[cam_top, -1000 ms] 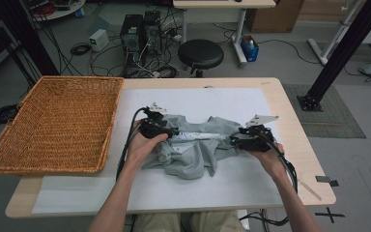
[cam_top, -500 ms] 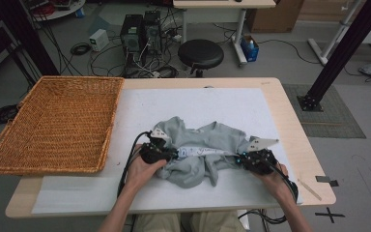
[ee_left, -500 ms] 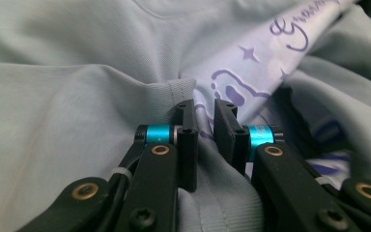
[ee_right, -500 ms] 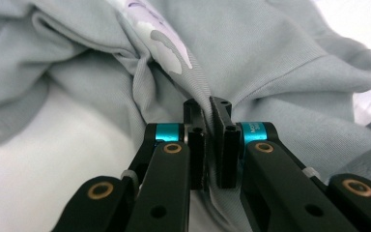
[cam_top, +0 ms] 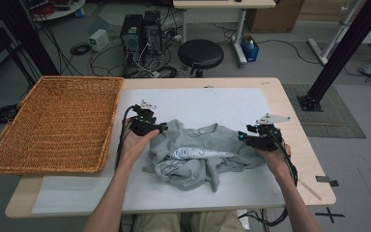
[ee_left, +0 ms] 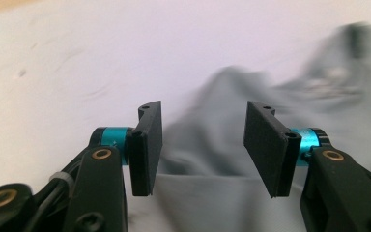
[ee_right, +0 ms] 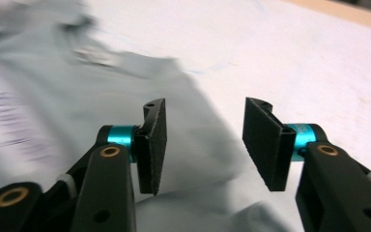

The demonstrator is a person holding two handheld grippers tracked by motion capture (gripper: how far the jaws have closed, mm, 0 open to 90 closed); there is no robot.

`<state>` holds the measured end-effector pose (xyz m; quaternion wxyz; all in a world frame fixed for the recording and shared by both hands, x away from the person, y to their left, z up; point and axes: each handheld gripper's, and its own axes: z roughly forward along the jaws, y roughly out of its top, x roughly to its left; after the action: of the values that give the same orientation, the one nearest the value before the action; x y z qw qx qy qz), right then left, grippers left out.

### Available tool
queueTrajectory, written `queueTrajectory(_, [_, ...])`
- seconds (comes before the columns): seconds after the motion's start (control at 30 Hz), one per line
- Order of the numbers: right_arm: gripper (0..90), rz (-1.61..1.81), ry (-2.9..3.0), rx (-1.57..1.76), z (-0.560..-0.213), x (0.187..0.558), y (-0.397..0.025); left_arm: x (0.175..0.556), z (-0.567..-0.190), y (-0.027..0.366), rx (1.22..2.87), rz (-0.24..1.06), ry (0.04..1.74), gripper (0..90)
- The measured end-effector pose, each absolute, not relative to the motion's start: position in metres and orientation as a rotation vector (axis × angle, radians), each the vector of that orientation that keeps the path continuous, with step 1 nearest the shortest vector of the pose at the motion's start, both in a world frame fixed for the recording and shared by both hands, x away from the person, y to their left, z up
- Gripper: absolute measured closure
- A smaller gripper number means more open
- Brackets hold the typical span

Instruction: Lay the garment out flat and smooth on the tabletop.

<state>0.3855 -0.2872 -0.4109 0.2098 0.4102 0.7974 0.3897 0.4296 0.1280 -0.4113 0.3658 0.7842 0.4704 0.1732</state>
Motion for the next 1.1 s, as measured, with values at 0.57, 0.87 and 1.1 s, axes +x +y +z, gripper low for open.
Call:
queueTrajectory(0.57, [88.0, 0.893, 2.199, 1.211, -0.420, 0.435, -0.305, 0.443, -0.419, 0.125, 1.973, 0.411, 1.155, 84.8])
queueTrajectory(0.87, [60.8, 0.851, 2.299, 1.208, -0.409, 0.464, -0.311, 0.458, -0.418, 0.139, 1.902, 0.417, 1.250, 59.2])
queueTrajectory(1.1, [52.4, 0.964, 2.243, 1.310, -0.412, 0.471, -0.322, 0.473, -0.424, 0.128, 1.990, 0.402, 1.251, 53.6])
